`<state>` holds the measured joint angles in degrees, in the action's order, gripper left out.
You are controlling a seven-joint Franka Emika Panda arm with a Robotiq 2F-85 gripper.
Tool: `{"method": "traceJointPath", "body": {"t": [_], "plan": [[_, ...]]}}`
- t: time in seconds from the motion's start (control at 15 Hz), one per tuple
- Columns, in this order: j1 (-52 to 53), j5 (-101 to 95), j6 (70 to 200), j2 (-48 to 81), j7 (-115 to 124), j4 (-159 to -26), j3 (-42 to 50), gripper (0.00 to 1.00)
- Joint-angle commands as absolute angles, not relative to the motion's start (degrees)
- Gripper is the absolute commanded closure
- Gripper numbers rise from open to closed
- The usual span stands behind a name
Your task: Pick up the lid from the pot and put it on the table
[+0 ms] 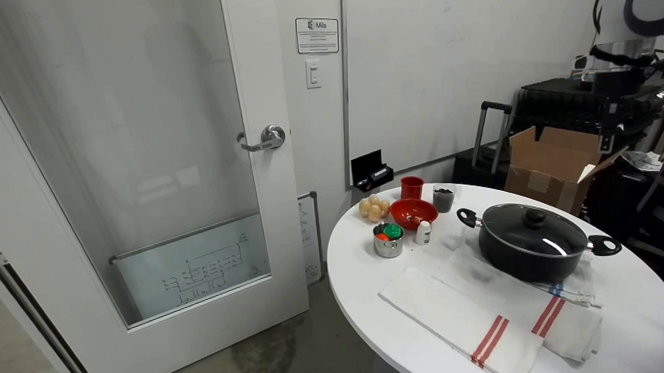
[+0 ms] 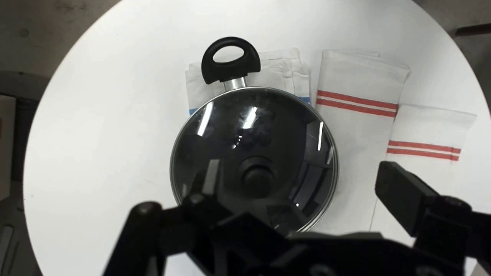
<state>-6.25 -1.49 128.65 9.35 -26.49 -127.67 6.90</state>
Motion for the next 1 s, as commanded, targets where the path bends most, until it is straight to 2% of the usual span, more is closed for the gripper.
{"method": "traceJointPath", "body": {"t": [0.0, 0.93], "plan": [[-7.44, -1.87, 128.82, 20.06, -27.15, -118.94, 5.51, 0.0], [-8.97, -3.34, 135.86, 39.1, -25.92, -107.26, 1.76, 0.0]]}}
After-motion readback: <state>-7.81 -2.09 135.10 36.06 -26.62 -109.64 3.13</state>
